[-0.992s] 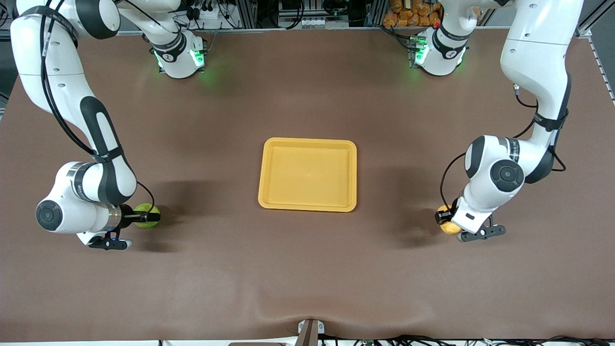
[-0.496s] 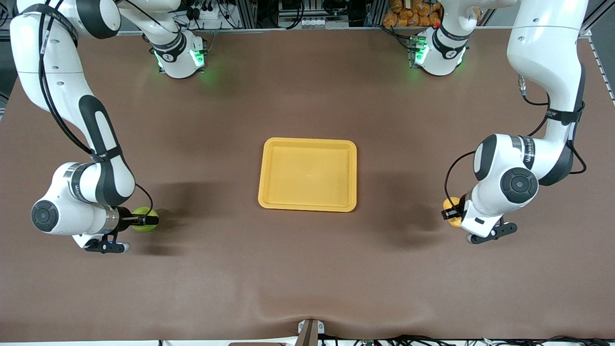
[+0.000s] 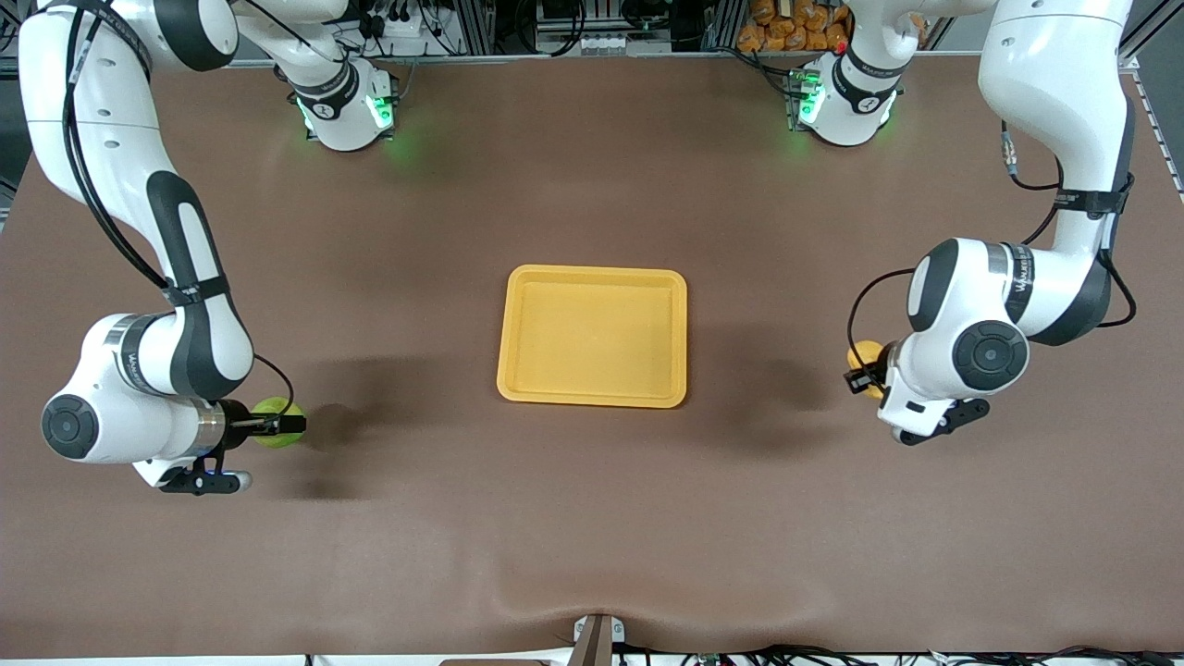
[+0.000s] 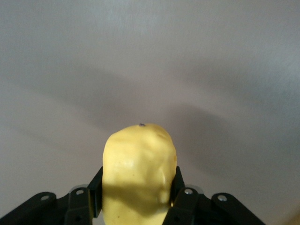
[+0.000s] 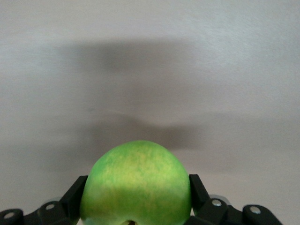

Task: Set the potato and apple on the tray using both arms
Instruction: 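Carry the potato with the left gripper over the yellow tray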

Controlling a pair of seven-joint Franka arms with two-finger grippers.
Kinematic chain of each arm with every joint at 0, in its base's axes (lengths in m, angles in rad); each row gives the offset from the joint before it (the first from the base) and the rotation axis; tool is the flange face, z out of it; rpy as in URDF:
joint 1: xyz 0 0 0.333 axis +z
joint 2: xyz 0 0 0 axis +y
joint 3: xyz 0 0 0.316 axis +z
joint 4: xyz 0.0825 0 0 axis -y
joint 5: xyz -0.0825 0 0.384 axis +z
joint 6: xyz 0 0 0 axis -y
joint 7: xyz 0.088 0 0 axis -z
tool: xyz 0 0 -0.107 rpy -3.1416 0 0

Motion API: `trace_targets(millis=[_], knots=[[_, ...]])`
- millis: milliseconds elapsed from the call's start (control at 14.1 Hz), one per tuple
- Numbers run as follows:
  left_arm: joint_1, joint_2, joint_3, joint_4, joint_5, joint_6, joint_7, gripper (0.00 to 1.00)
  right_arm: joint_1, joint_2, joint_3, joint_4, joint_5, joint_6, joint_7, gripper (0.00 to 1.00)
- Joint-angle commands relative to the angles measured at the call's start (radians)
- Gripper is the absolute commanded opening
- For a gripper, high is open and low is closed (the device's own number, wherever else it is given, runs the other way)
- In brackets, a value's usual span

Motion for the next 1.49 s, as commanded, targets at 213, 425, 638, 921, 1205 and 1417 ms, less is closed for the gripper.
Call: trace_targets(millis=[213, 425, 638, 921, 1205, 1417], knots=[[-0.001, -0.025, -0.089, -0.014, -0.013, -0.079, -0.147, 0.13, 0.065, -0.017, -0.001, 0.05, 0.01, -0.074, 0.146, 0.0], [-0.002, -0.025, -0.153, -0.011, -0.013, -0.082, -0.229, 0.13, 0.1, -0.019, 0.002, 0.05, 0.021, -0.077, 0.218, 0.0], [-0.007, -0.022, -0.221, -0.011, -0.012, -0.082, -0.289, 0.13, 0.157, -0.019, 0.002, 0.051, 0.033, -0.076, 0.335, 0.0], [-0.059, -0.011, -0.246, 0.029, 0.007, -0.07, -0.28, 0.13, 0.189, -0.017, 0.002, 0.081, 0.05, -0.076, 0.375, 0.0], [-0.184, 0.047, -0.243, 0.11, 0.085, -0.065, -0.302, 0.05, 0.191, -0.019, 0.002, 0.102, 0.09, -0.103, 0.377, 0.0], [-0.255, 0.101, -0.243, 0.117, 0.198, 0.004, -0.302, 0.06, 0.2, -0.019, 0.004, 0.117, 0.088, -0.136, 0.403, 0.0]])
